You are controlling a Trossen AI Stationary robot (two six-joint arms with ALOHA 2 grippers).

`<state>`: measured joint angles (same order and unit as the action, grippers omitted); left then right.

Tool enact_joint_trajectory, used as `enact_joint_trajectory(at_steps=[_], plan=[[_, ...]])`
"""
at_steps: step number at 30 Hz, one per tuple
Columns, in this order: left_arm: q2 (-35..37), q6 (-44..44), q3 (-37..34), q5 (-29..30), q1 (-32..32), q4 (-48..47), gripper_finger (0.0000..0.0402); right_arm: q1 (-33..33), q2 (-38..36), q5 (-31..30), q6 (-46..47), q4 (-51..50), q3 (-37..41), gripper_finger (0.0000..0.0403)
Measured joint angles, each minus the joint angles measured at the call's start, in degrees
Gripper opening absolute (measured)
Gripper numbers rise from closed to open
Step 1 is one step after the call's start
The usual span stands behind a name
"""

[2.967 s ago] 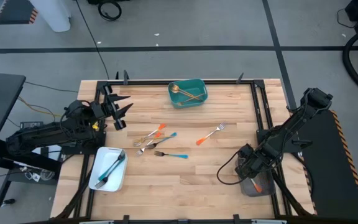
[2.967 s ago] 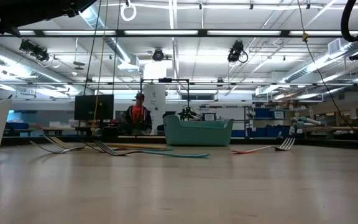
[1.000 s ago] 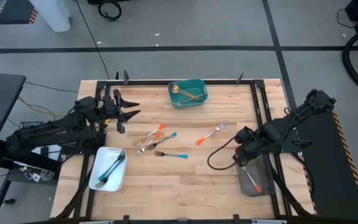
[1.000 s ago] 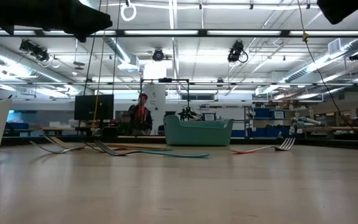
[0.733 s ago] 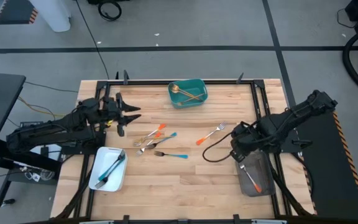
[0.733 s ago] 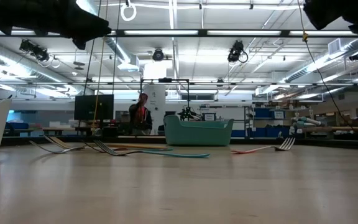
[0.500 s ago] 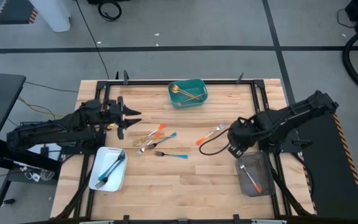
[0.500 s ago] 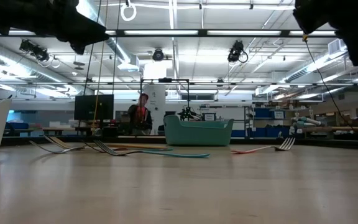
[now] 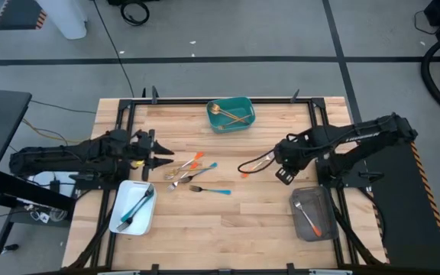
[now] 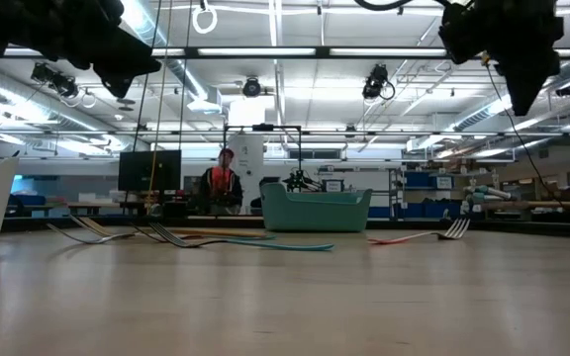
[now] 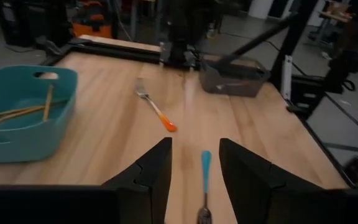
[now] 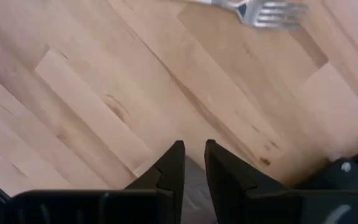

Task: Sort silverware by color (type)
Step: Put the orange fork into the black bin

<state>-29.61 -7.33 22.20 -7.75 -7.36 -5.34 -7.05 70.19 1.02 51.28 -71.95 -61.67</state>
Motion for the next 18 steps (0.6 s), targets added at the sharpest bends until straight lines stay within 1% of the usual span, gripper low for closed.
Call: enact_joint_trajectory(at_steps=[7,11,18], plan=[[0.02,-1.51,0.00,0.00,4.73,-0.74,0.0142,3.77,0.02,-1.28,-4.80,0.39,0.00,0.0070],[0.00,-2.58,0.00,0.00,6.50,-0.74,0.0142,5.01,1.04,-1.35,-7.97,2.90,0.00,0.0070],[0.00,-4.23,0.00,0.02,7.82,-1.00,0.0142,6.80,8.65,0.80,-14.60,4.02,-0.02,0.0070]])
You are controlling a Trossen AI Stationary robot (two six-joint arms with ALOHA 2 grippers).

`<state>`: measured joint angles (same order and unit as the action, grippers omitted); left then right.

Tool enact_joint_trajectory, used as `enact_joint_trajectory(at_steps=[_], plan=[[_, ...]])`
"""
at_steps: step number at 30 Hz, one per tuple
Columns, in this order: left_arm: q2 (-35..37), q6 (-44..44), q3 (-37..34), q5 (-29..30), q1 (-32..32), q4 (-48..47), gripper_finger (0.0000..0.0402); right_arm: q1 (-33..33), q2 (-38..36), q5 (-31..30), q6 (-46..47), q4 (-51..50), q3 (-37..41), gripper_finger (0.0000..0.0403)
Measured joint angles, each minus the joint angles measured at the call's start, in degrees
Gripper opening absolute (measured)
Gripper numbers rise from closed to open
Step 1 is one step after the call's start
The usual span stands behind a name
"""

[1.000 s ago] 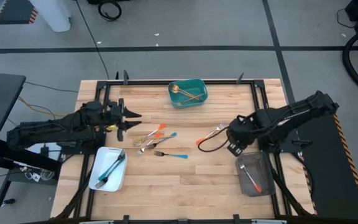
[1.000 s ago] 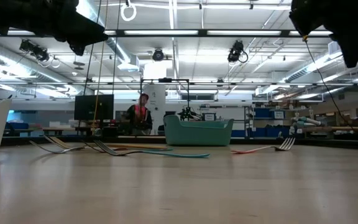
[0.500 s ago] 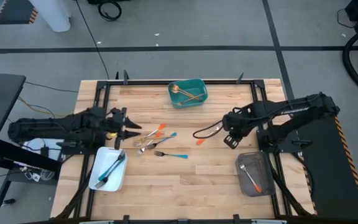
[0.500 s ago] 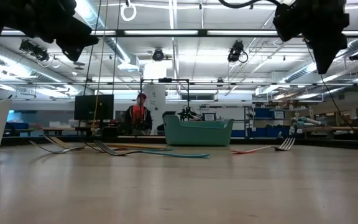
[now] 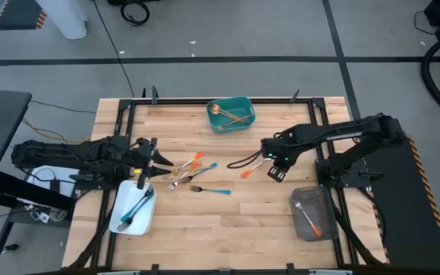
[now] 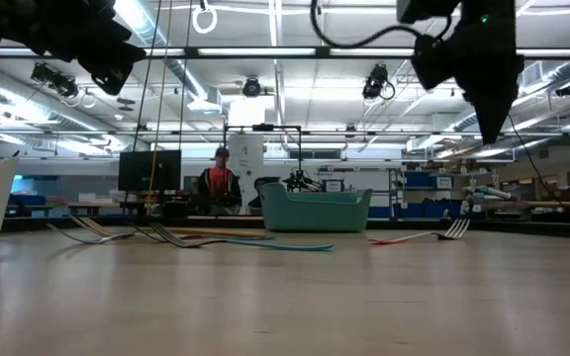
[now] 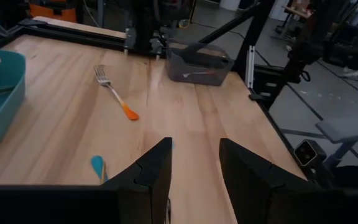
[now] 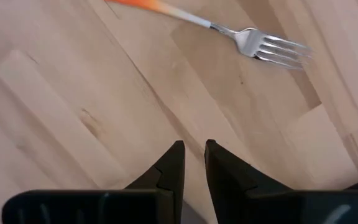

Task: Sort silverware by color (type)
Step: Put the orange fork into the black bin

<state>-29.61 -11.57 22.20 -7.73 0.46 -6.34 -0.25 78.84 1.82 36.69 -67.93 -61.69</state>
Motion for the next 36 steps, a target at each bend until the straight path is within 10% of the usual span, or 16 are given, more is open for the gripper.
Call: enact_joint_trajectory(at_steps=[20,36], plan=[[0.02,-2.24,0.00,0.02,3.34,-2.66,0.0142,1.68,21.03,-5.42,-25.00,0.56,-17.96,0.0070],[0.00,5.56,0.00,6.43,3.29,-0.87,0.0142,3.13,28.03,-7.97,-43.07,8.55,-17.91,0.0085]])
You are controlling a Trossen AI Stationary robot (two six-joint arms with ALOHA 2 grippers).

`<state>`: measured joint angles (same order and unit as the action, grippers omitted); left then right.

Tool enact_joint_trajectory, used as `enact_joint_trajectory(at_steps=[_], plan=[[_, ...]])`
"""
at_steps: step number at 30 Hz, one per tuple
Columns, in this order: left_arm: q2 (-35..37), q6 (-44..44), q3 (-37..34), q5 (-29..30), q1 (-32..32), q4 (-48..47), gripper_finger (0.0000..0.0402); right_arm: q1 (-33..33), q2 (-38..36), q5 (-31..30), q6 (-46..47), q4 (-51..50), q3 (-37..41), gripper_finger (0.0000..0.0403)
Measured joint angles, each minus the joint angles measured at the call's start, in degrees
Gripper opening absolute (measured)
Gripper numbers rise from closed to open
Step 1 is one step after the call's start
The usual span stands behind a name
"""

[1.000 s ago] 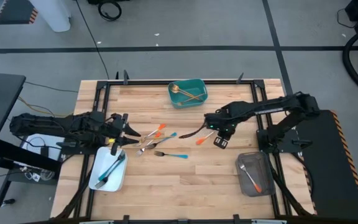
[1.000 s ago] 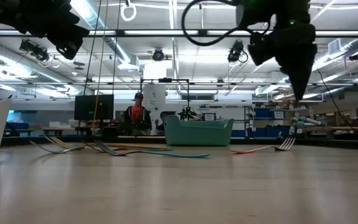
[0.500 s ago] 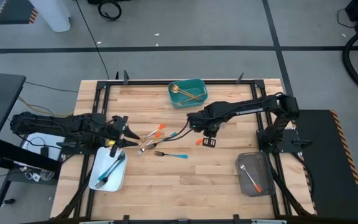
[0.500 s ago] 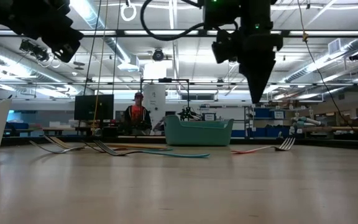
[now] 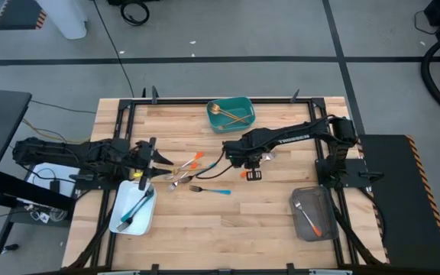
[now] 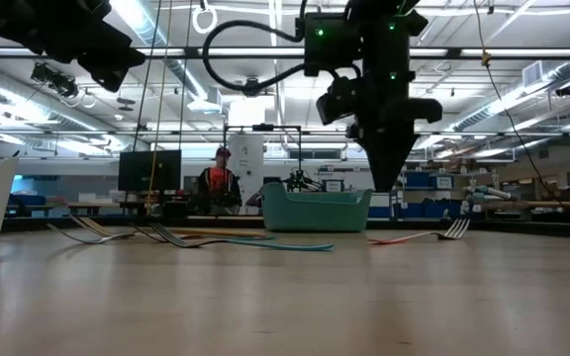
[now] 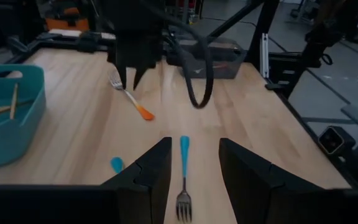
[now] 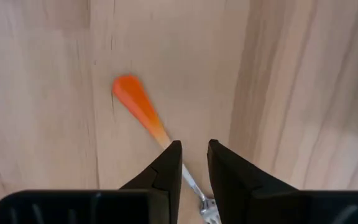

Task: Sort silverware by color (type)
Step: Put the orange fork into the black bin

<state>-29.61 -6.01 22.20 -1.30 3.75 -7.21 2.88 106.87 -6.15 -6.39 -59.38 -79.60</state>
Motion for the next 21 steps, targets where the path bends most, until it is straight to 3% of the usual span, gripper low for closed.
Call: enact_joint_trajectory(at_steps=[10,21], plan=[[0.02,0.30,0.00,0.24,-0.04,1.06,0.0142,1.35,3.83,0.01,-3.16,-2.64,0.27,0.0129],[0.01,0.28,0.00,0.24,-0.04,1.03,0.0142,3.40,9.93,-1.73,-9.01,-7.63,0.36,0.0131]])
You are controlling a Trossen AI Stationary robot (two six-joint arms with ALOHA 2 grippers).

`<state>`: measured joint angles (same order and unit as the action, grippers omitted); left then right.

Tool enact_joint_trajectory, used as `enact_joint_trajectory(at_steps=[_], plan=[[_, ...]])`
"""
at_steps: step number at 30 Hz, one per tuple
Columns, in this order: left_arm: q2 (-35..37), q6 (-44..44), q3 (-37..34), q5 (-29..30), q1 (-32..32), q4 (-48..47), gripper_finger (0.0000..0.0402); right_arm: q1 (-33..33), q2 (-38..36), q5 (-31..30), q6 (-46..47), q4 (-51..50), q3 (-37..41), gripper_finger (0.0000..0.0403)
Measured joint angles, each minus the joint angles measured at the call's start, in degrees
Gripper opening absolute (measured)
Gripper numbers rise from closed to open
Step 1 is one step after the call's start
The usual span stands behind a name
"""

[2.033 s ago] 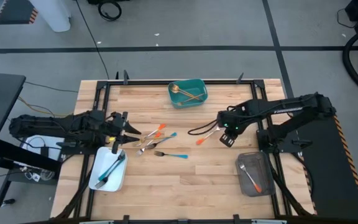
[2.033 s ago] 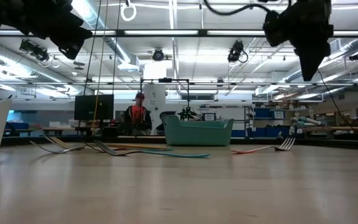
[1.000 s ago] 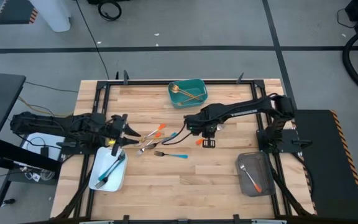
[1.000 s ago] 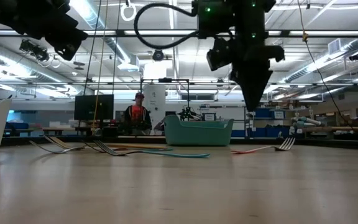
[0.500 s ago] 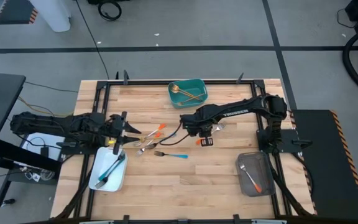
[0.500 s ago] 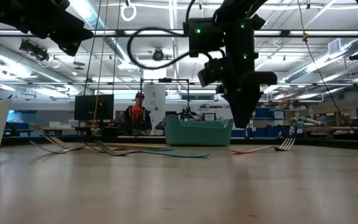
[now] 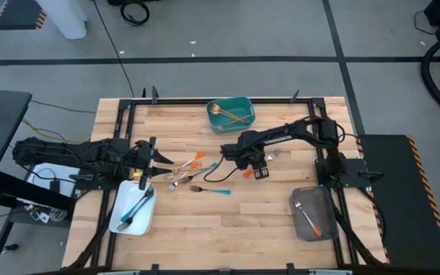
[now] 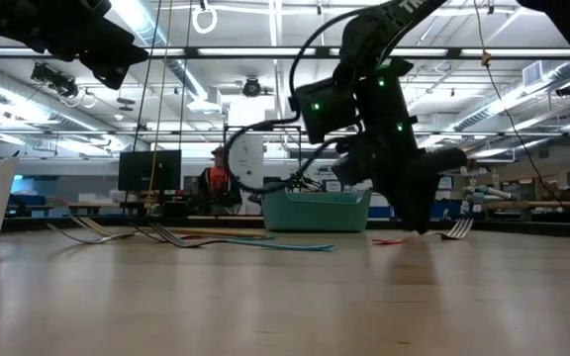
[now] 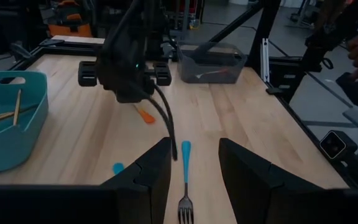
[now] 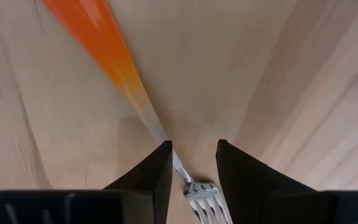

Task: Sort silverware by color (type)
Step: Put the orange fork into the black bin

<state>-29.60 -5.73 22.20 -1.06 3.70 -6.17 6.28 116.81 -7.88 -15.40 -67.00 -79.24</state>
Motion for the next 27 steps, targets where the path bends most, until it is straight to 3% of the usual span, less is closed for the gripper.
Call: enact_joint_trajectory(at_steps=[20,27], plan=[[0.01,-0.05,-0.02,-0.04,0.00,-0.06,0.0142,0.58,-0.78,-1.57,1.27,-8.62,-0.24,0.0130],[-0.01,0.38,-0.02,-0.04,0.00,-0.04,0.0142,0.27,-0.78,-1.53,-0.36,-6.82,2.65,0.0130]])
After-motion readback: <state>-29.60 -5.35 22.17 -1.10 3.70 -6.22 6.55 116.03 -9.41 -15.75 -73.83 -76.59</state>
